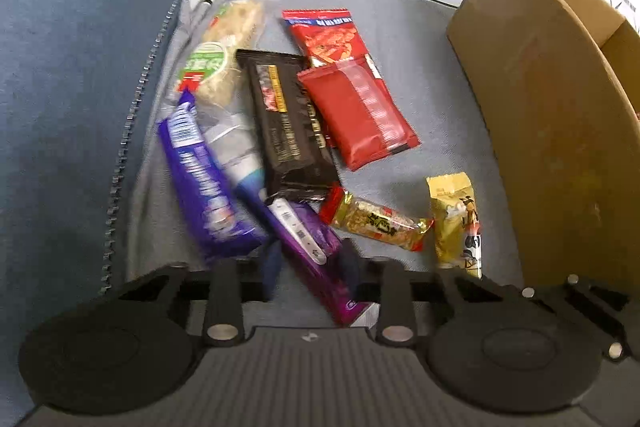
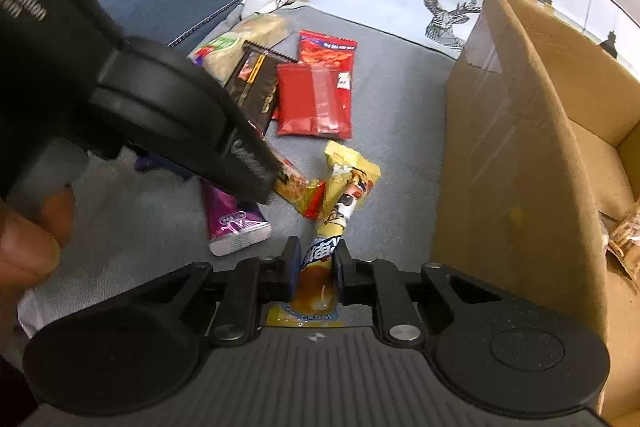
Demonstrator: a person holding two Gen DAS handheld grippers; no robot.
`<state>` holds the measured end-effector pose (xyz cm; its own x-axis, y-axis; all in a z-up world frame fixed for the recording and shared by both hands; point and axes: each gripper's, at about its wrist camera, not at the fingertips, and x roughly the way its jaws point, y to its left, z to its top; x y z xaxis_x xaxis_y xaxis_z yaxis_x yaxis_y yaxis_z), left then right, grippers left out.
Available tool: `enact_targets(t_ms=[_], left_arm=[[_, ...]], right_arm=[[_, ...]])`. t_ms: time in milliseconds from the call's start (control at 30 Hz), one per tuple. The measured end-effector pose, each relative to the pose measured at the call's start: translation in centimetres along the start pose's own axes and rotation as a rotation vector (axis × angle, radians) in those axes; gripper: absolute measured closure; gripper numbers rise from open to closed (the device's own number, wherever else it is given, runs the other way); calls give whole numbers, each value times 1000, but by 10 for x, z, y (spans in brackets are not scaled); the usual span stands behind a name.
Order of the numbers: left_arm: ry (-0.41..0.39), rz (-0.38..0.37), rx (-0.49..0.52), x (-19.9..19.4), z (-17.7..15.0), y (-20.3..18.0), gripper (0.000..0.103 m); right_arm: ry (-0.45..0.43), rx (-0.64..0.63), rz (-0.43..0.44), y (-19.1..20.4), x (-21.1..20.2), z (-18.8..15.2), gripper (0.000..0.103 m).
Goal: Organize snacks
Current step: 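Grasp the yellow snack bar with the right tool while the left tool grasps the blue-purple tube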
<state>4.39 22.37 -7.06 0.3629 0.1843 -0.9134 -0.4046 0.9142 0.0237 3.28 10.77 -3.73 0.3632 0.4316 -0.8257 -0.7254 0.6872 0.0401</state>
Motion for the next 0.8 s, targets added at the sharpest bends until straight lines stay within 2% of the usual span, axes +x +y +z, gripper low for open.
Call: enact_targets(t_ms=[100, 267, 333, 400, 467, 567, 700, 800], left_arm=[[2, -6, -10, -9, -7, 12, 94], [22, -64, -52, -21, -19, 34, 96], [21, -70, -79, -21, -18, 41, 92], [9, -99, -110, -22, -16, 44, 73], [-6, -121, -123, -23, -13, 40, 63], [20, -82, -94, -13, -9, 26, 62], [47, 7, 6, 2, -8, 7, 61], [25, 38, 77, 3, -11, 1, 63]], right_arm=[[0, 16, 52, -3, -4, -1, 88], [24, 44, 216, -10, -12, -1, 88], [38, 35, 255, -10, -14, -2, 88], [32, 35, 241, -9, -14, -2, 85], [26, 31, 237, -8, -13, -1, 82], [27, 36, 214, -7, -8, 1, 71], [52, 48, 196, -9, 3, 1, 71], [54, 42, 188, -9, 6, -1, 71]])
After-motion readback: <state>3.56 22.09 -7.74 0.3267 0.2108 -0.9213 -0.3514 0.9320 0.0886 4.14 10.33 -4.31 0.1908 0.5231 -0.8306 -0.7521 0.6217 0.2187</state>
